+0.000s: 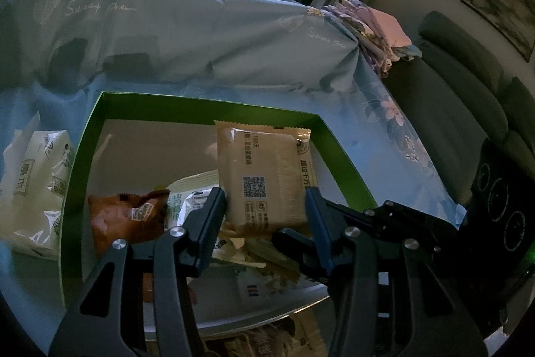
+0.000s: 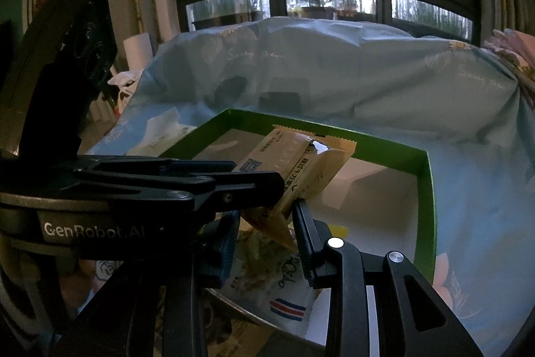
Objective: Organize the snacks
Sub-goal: 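Lower the tan packet into the box and open the left gripper, then move the left gripper back out of the box to the loose packets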
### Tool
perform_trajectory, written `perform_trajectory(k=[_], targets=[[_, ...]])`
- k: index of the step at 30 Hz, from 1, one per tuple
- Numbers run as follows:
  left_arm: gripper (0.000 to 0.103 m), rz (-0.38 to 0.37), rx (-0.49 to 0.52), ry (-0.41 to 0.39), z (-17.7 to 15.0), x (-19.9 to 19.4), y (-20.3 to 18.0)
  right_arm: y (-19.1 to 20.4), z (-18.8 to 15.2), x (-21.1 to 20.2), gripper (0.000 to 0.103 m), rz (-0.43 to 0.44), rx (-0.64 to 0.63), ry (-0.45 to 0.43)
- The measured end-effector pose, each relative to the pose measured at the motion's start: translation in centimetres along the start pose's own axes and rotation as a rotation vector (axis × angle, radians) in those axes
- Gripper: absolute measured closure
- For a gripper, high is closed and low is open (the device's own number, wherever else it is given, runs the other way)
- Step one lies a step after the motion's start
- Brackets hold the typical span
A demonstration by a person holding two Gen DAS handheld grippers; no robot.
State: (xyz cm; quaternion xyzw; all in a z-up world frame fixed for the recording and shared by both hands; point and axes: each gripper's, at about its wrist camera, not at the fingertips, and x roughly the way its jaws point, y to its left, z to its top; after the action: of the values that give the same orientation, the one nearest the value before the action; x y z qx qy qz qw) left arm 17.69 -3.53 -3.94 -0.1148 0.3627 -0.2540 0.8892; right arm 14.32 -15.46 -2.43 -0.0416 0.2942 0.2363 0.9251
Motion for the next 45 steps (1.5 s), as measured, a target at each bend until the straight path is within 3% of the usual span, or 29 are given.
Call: perform_trajectory(k=[25, 32, 39, 45], targets=[[0.051, 0.009, -0.013, 0.009, 0.0, 0.5, 0.5, 0.1, 0.1, 0.6, 0.069, -0.003, 0.011, 0.017], [0.032, 0.047, -0.020, 0.014, -0.1, 0.8, 1.0, -0.1, -0.1, 0.7, 0.069, -0.013, 0.017, 0.022], [0.025, 0.109, -0.007, 0.009, -0.1, 0.7, 1.1, -0.5, -0.3, 0.6, 0.065, -0.047, 0.025, 0.033], [0.021, 0.113, -0.019, 0.002, -0.1, 0.3, 1.3, -0.7, -0.4, 0.0, 0.063, -0.054, 0.038, 0.024]])
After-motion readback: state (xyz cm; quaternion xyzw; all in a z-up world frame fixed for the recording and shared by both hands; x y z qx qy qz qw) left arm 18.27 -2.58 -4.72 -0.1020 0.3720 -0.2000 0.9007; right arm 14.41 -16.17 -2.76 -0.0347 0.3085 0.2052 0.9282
